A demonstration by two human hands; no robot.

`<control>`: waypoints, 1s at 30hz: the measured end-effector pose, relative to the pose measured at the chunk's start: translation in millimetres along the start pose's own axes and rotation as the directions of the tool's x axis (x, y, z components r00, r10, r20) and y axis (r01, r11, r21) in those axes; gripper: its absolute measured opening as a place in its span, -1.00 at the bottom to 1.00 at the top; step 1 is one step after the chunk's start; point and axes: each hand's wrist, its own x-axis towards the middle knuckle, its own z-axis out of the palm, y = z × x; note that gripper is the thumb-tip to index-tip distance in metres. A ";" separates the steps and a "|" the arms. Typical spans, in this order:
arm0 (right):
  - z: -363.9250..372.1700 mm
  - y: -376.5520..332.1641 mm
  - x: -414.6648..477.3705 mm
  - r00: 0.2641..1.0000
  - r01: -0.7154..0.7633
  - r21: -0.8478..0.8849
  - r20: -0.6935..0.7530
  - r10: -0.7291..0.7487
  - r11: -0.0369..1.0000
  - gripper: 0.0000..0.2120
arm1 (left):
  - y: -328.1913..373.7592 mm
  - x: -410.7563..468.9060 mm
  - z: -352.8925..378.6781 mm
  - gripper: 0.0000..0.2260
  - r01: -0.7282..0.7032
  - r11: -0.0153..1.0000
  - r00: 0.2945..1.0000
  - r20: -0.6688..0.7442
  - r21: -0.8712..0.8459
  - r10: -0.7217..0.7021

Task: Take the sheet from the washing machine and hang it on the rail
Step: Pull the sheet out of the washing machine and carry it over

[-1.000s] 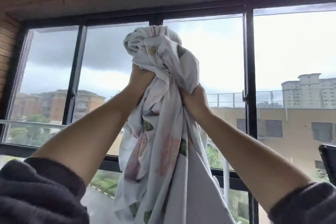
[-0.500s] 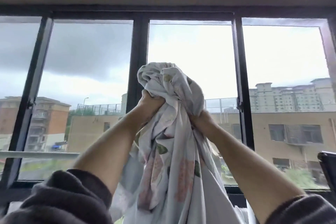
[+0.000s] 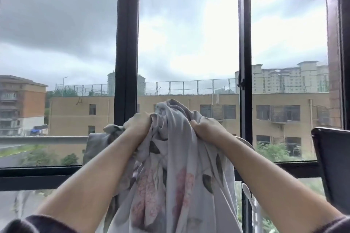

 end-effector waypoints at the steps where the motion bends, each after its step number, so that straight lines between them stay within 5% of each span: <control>1: 2.9 -0.1 -6.5 0.996 0.030 0.020 -0.087 -0.028 0.999 -0.64 | -5.0 -2.0 -0.3 -0.74 -0.035 0.999 0.986 -0.161 0.021 0.038; 4: 12.9 3.7 -19.5 0.954 0.163 0.040 -0.260 -0.148 0.986 -0.65 | -19.0 -31.4 -2.5 -0.78 -0.259 0.961 0.904 -0.376 -0.099 0.205; 7: 17.1 8.9 -29.7 0.922 0.247 -0.023 -0.302 -0.242 0.969 -0.59 | -23.7 -58.6 -2.6 -0.72 -0.419 0.887 0.853 -0.418 -0.192 0.313; 15: 25.6 26.2 -56.9 0.882 0.247 -0.042 -0.404 -0.242 0.968 -0.56 | -28.9 -93.9 22.1 -0.54 -0.536 0.841 0.717 -0.483 0.080 0.503; 22: 42.2 58.3 -110.4 0.837 0.337 -0.033 -0.447 -0.315 0.941 -0.52 | -33.1 -147.5 71.2 -0.44 -0.506 0.860 0.704 -0.543 0.070 0.458; 30: 36.5 123.3 -216.7 0.895 0.279 0.161 -0.402 -0.195 0.947 -0.55 | -20.2 -241.5 143.2 -0.56 -0.487 0.843 0.791 -0.525 -0.228 0.315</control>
